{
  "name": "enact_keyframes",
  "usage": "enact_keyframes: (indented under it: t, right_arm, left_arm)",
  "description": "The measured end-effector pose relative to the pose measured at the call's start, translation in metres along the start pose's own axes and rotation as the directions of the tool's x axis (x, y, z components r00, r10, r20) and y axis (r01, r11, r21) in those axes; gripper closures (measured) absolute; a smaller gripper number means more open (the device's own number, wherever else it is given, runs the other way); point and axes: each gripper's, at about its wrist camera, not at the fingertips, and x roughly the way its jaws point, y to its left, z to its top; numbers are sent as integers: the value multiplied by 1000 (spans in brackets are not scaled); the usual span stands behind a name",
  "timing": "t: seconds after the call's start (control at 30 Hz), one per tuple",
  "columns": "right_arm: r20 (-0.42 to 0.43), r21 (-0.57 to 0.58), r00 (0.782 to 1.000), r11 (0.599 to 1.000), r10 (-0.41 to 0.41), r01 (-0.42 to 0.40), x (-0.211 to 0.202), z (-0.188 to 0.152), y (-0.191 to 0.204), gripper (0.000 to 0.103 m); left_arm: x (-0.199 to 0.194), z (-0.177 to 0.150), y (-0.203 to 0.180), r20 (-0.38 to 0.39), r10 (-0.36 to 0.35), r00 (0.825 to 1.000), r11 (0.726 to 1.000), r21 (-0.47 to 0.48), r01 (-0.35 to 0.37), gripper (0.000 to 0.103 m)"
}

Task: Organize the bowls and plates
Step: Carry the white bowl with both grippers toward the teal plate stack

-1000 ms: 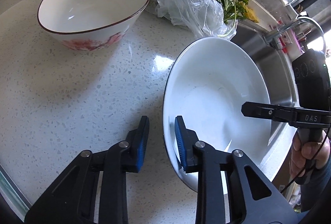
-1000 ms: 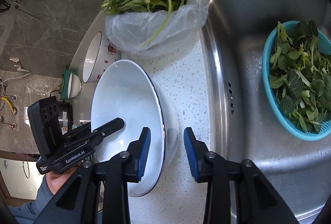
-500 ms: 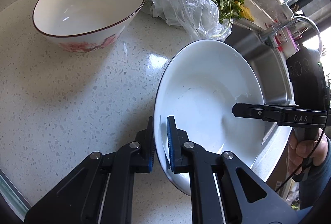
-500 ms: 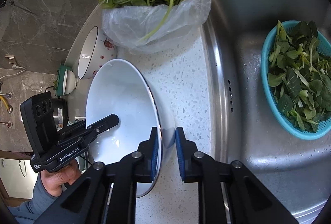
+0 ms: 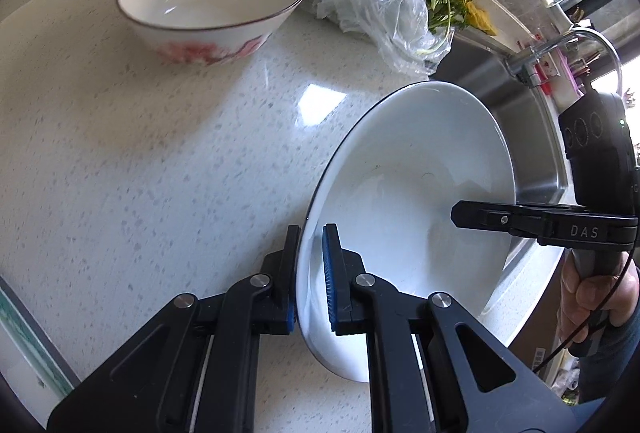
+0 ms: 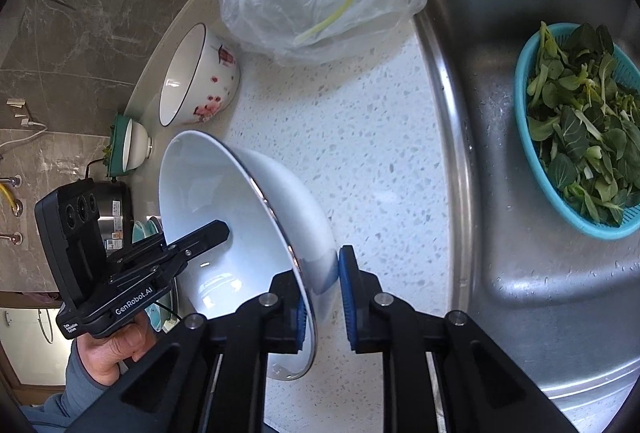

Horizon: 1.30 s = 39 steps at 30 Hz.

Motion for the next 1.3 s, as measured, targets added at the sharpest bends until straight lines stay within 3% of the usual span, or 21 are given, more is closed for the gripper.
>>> enact_keyframes:
  t: [0.6,0.73,0.87,0.97,1.3]
  right_arm:
    - [18,-35,997,997,-73,73,11,2,10,86]
    - [8,-32,997,996,-82,83,10,-3,10,79]
    - [6,-82,989,986,-145,145,10,-10,19,79]
    - [11,-111,985,978,-175,175,12,-10,22,88]
    - [12,-95,986,982,-164,164,8,-8,20,89]
  left_arm:
    - [3,-7,14,-5,7,1000,1000,-18,-7,95]
    - [3,-11,17,-14,-9,1000,999,-34,8,93]
    - [0,-17,15,-12,19,1000,999,-31,-20,92]
    - [-1,-19,11,4,34,999,999,-19,-34,92]
    - [-1,-19,5,-24,27,999,1000,-11,-27,94]
